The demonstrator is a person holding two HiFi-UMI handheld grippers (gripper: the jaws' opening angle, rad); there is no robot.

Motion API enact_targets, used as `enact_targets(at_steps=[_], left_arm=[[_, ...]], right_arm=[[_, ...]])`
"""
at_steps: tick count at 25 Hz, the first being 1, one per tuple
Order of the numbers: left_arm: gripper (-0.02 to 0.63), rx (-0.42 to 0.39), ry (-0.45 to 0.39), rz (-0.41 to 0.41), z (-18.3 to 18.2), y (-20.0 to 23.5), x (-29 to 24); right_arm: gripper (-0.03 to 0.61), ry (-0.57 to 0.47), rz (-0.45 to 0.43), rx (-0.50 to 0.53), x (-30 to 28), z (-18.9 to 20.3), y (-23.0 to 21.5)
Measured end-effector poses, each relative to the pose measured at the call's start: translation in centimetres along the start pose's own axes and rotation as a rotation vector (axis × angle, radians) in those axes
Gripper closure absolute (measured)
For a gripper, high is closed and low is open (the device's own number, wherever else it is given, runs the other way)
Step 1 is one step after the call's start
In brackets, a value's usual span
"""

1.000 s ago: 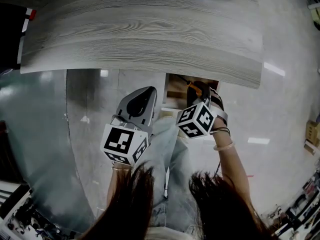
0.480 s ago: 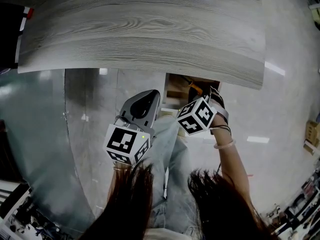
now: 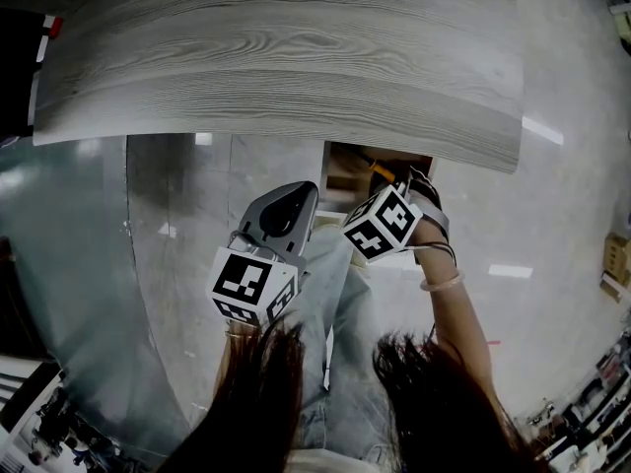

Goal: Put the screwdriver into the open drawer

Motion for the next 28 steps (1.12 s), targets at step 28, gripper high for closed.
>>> enact_targets(at_steps=[28], left_arm=[[0.594, -0.011, 0.036, 0.031, 0.4, -0.5, -1.0]], right_arm=[[0.472, 0.009, -0.072, -0.057, -0.3, -0.1, 1.1]])
Point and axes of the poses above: the fingertips, and each gripper's own axes: x backward along the fingers, y to its left, z out of its underside, the point moved 8 cm from there along x, backward along the fingers, and after that the axes turned 7 degrees about y, right-handed, at the moved point
